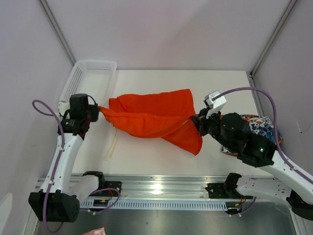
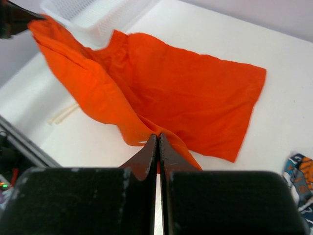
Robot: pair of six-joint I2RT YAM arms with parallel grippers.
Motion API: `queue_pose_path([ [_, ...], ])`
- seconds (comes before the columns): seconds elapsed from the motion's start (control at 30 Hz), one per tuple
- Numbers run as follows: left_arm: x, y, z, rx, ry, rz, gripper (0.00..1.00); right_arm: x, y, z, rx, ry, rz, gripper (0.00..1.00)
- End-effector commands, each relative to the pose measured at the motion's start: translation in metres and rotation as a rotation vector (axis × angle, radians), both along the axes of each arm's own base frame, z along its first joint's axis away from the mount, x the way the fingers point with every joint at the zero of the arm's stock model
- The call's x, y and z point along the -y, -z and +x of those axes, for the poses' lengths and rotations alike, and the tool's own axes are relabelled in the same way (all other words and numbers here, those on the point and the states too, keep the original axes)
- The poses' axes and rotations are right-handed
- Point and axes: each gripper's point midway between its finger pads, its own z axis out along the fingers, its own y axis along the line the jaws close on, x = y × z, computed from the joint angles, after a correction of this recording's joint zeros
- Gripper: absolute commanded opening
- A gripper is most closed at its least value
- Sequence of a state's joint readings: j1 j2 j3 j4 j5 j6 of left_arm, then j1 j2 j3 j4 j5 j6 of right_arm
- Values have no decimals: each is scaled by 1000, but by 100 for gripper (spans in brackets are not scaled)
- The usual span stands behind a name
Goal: Fold and stack the shorts
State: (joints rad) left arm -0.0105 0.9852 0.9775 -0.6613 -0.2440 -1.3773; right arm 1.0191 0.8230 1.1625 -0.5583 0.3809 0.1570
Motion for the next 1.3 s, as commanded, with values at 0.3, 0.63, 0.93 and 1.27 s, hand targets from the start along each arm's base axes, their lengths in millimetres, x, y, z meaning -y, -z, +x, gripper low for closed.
queue_pose_path([
  [0.3, -13, 16, 35, -109, -36, 57, 0, -5, -5, 97, 20, 82, -53, 0],
  [0.63, -37, 26, 61, -123, -128, 1, 0, -18, 16, 193, -42, 23, -9, 0],
  [0.93, -41, 46, 94, -171, -124, -39, 0, -14, 55, 260, -134, 65, 12, 0],
  [1.27, -39, 56, 137, -213, -90, -51, 0, 2, 90, 311, -193, 115, 27, 0],
])
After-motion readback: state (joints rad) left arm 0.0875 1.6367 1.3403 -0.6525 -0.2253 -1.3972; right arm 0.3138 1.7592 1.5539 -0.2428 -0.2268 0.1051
